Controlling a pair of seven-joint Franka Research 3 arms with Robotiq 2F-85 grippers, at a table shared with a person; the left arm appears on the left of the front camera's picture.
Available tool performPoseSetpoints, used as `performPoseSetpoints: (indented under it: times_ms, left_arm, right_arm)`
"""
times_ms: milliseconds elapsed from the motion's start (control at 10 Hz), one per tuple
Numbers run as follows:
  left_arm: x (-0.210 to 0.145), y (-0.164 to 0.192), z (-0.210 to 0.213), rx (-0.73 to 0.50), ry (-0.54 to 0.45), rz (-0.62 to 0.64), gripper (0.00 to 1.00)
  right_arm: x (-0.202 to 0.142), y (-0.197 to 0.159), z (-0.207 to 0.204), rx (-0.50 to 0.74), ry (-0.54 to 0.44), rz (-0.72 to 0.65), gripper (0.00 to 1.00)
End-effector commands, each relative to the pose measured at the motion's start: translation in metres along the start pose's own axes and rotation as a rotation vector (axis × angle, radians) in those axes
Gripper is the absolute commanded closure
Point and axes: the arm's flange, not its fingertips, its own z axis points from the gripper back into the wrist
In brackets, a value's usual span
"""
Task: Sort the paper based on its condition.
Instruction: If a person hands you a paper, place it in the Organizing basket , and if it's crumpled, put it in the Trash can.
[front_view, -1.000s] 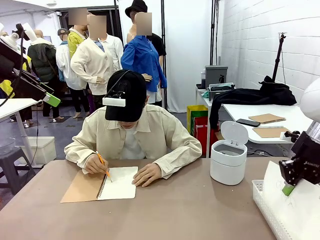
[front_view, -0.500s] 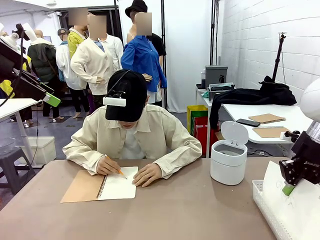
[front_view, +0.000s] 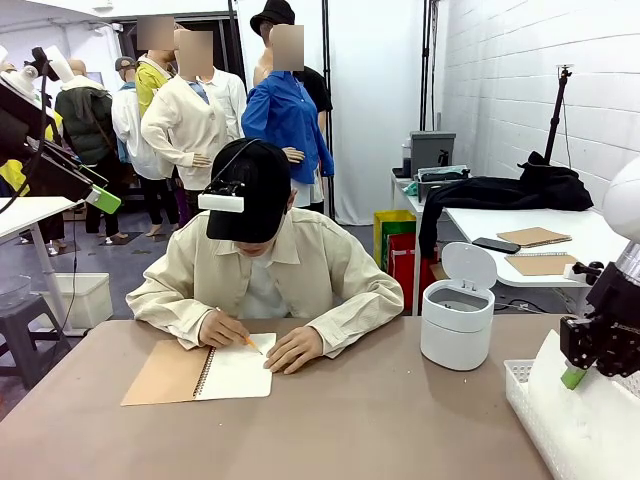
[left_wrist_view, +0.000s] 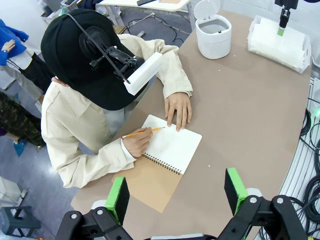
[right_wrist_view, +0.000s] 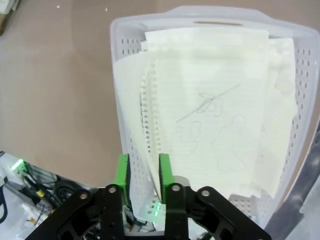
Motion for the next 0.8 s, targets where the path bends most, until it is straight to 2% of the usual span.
performPoseSetpoints:
  times_ms: [0, 100, 300, 400, 500, 700]
  left_arm:
    - [0.000, 0.001, 0.001, -0.002, -0.003, 0.001, 0.00]
    - [0.000, 0.001, 0.001, -0.002, -0.003, 0.001, 0.00]
    - [0.000, 0.001, 0.001, -0.002, -0.003, 0.001, 0.00]
    - [0.000, 0.001, 0.001, -0.002, -0.003, 0.001, 0.00]
    - [0.000, 0.001, 0.001, -0.002, -0.003, 0.001, 0.00]
    - [0.000, 0.001, 0.001, -0.002, -0.003, 0.001, 0.00]
  right_arm:
    - [-0.004, -0.007, 0.010, -0.061, 0.035, -0.040, 0.13]
    - [-0.004, -0.012, 0.015, -0.106, 0.044, -0.032, 0.00]
    - [0.003, -0.015, 0.024, -0.134, 0.019, -0.018, 0.00]
    - [0.008, -0.012, 0.031, -0.149, 0.014, 0.018, 0.00]
    - [0.015, -0.009, 0.040, -0.181, 0.049, 0.074, 0.00]
    - [0.033, -0.002, 0.062, -0.209, 0.036, 0.186, 0.00]
